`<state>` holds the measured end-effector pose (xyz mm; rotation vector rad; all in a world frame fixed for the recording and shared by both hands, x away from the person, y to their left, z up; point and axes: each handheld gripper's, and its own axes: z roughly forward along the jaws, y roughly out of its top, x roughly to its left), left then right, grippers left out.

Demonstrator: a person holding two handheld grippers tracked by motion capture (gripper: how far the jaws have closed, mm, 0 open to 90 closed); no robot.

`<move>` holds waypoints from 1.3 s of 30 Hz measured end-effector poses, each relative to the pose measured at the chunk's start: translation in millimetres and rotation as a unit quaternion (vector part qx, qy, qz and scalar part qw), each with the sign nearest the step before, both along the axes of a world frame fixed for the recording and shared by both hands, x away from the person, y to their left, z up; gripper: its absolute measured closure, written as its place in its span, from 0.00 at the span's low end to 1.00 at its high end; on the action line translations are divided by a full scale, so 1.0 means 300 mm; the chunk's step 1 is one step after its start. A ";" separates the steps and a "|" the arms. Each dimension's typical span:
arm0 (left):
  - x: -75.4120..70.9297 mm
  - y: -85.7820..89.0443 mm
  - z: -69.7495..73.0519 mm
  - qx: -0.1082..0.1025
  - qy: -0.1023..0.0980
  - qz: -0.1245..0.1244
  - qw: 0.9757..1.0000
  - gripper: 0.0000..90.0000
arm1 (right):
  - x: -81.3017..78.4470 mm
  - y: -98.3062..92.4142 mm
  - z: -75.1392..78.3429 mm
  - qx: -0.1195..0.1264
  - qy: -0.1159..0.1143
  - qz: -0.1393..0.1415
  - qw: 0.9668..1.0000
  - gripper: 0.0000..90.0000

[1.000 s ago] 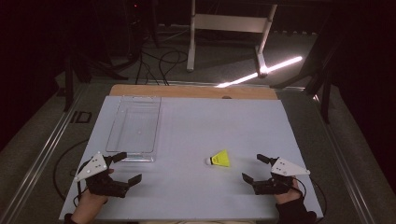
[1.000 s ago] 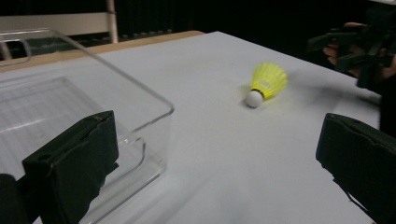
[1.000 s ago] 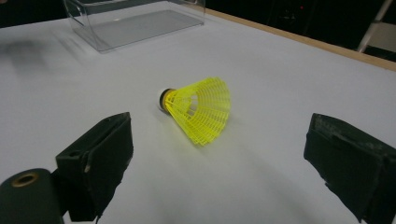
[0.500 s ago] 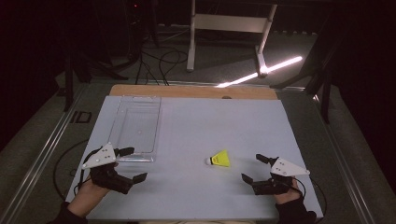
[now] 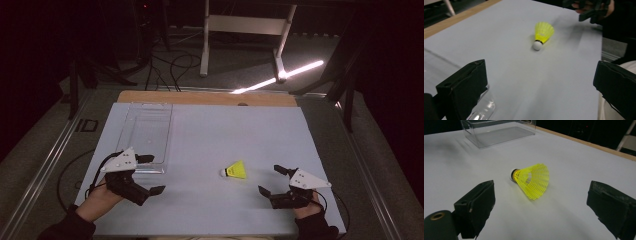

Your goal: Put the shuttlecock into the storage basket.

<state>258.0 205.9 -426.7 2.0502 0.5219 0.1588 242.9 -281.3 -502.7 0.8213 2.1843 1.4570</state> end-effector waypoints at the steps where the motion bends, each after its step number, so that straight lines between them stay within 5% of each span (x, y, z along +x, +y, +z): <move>1: 0.004 -0.005 0.002 -0.001 0.003 -0.002 1.000 0.00 | 0.000 0.000 0.000 0.001 0.001 0.000 1.000 0.09; 17: 0.049 -0.103 0.048 0.035 0.003 -0.054 0.998 0.00 | 0.000 0.004 -0.002 -0.002 -0.002 0.004 1.000 0.09; 25: 0.071 -0.154 0.065 0.061 -0.008 -0.092 0.994 0.00 | 0.000 0.006 -0.004 -0.003 -0.004 0.006 1.000 0.09; 39: 0.143 -0.254 0.089 0.071 -0.016 -0.136 0.988 0.00 | 0.001 0.007 -0.005 -0.004 -0.006 0.007 1.000 0.09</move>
